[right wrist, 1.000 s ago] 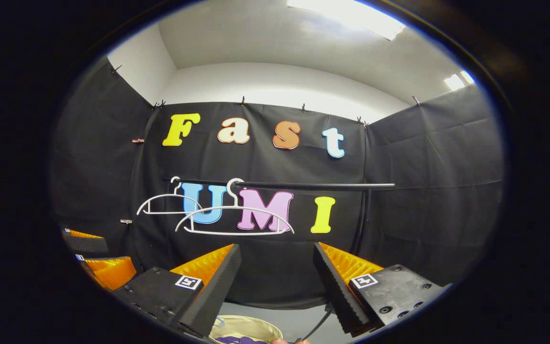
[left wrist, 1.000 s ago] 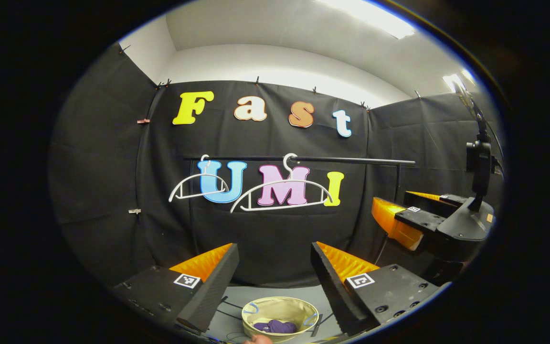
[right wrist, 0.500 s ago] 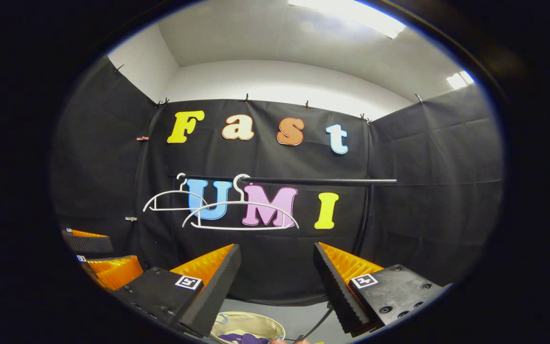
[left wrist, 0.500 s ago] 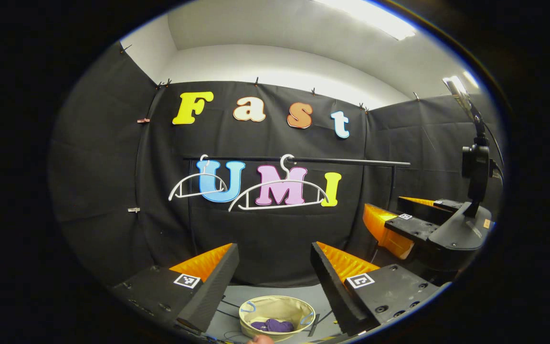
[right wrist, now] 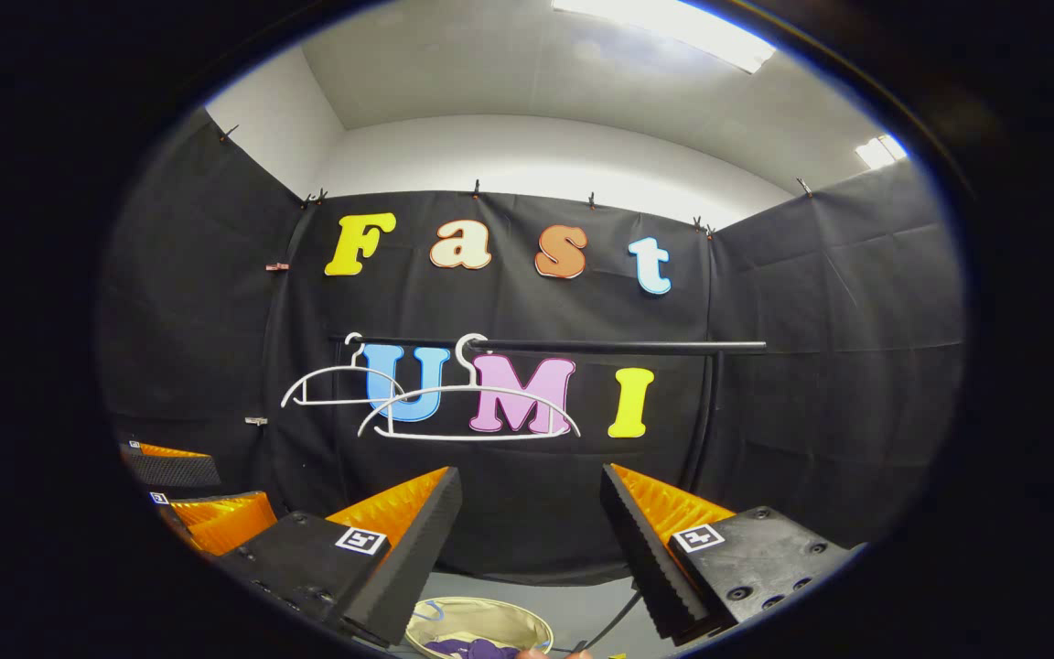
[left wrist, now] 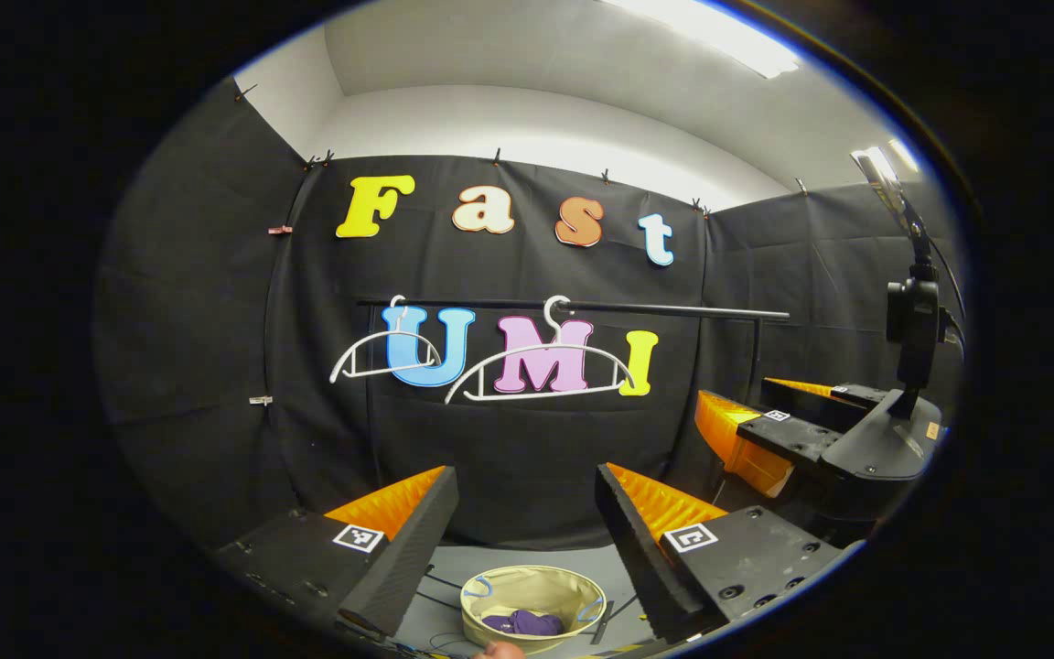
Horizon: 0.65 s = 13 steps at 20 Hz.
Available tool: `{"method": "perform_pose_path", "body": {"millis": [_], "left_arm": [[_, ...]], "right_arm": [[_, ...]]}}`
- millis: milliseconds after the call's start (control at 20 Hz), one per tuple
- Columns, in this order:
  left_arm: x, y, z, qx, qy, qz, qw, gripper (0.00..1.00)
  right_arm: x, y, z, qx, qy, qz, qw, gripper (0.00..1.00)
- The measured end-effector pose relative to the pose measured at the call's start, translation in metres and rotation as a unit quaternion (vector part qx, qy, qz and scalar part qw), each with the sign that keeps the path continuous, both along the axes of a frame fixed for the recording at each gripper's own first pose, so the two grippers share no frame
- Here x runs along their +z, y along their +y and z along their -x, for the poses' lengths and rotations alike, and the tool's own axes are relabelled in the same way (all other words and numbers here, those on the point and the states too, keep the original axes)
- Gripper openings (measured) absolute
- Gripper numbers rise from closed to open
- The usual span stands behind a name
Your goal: Grasp the clothes on the hanger with both hands and then place them into the laundry hamper below.
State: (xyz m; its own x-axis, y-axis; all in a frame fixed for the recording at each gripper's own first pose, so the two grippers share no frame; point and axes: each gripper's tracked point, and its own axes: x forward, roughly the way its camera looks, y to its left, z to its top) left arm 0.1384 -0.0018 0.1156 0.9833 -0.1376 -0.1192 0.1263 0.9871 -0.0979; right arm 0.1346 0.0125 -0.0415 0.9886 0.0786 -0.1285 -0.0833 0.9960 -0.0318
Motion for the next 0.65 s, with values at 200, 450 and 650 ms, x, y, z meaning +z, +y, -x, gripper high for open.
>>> {"method": "perform_pose_path", "body": {"millis": [200, 450, 650], "left_arm": [[0.0018, 0.0025, -0.0010, 0.003, -0.001, -0.001, 1.000, 0.95], [0.0016, 0.0049, -0.0023, 0.005, -0.001, 0.000, 1.000, 0.95], [0.0006, 0.0040, -0.0028, 0.005, 0.000, -0.002, 1.000, 0.95]], "right_arm": [[-0.0024, 0.0051, -0.0012, 0.004, 0.001, 0.001, 1.000, 0.97], [-0.0032, 0.0055, -0.0021, 0.003, 0.002, -0.004, 1.000, 0.97], [-0.0077, 0.0064, -0.0041, 0.004, 0.007, -0.004, 1.000, 0.97]]}}
